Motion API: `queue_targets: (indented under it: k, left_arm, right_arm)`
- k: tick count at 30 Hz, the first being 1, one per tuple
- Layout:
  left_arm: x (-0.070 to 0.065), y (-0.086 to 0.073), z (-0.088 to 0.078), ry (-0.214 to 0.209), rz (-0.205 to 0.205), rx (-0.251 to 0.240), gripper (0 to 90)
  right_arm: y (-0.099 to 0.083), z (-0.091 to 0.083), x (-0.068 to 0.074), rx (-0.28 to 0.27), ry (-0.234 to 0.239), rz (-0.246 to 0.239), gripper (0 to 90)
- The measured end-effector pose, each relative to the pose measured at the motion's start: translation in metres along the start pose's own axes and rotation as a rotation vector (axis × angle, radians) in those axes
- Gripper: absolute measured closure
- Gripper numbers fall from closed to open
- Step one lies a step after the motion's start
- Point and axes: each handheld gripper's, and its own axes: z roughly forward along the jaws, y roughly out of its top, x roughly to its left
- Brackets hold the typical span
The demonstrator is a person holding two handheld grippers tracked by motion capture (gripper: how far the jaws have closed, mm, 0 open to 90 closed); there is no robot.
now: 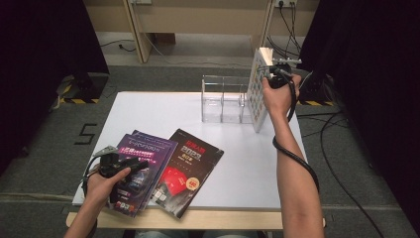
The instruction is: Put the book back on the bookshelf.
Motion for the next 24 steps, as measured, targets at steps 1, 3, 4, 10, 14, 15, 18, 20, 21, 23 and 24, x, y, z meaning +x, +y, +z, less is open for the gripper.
queue_targets:
  k: [1, 3, 4, 10, 14, 15, 18, 20, 21, 23, 24]
  left_arm:
    - [0.0, 0.0, -0.0001, 0.0, 0.0, 0.0, 38.1]
    - [-0.0001, -0.0001, -0.0004, 0.001, 0.0, -0.002, 38.1]
    - [-0.0001, -0.0001, -0.0005, 0.001, 0.0, -0.002, 38.1]
    - [-0.0001, -0.0006, -0.0013, 0.001, 0.0, -0.001, 38.1]
    - [0.0003, -0.0004, -0.002, 0.002, 0.0, -0.004, 38.1]
    - [0.0002, -0.0003, -0.0021, 0.001, 0.001, -0.004, 38.2]
    - [-0.0002, -0.0002, -0.0018, 0.0, 0.002, -0.002, 38.2]
    - [-0.0006, -0.0003, -0.0016, 0.001, 0.004, -0.002, 38.1]
    - [-0.001, -0.0002, -0.0016, 0.0, 0.005, -0.002, 38.2]
    - [-0.0014, 0.0, -0.0019, 0.0, 0.005, -0.003, 38.1]
    - [-0.0015, 0.0001, -0.002, 0.0, 0.005, -0.004, 38.1]
  right_arm:
    - [0.0001, -0.0001, -0.0001, -0.001, -0.001, -0.002, 74.1]
    - [-0.0001, -0.0001, -0.0003, 0.001, 0.0, -0.003, 74.0]
    - [0.0001, 0.0001, -0.0006, 0.001, 0.002, -0.004, 74.0]
    - [0.001, 0.0011, -0.0009, 0.002, -0.012, 0.01, 73.5]
    - [0.0011, 0.0004, -0.0024, -0.017, -0.016, 0.028, 69.6]
    - [0.0011, 0.0002, -0.003, -0.021, -0.013, 0.03, 69.3]
    - [0.0006, -0.0018, -0.0044, -0.026, -0.017, 0.02, 67.8]
    - [-0.0002, -0.0026, -0.0056, -0.024, -0.02, 0.018, 65.9]
    - [-0.0006, -0.0027, -0.0061, -0.022, -0.019, 0.019, 65.6]
    - [-0.0016, -0.0032, -0.0072, -0.024, -0.018, 0.021, 64.8]
    - [-0.0023, -0.0038, -0.0076, -0.023, -0.019, 0.019, 64.6]
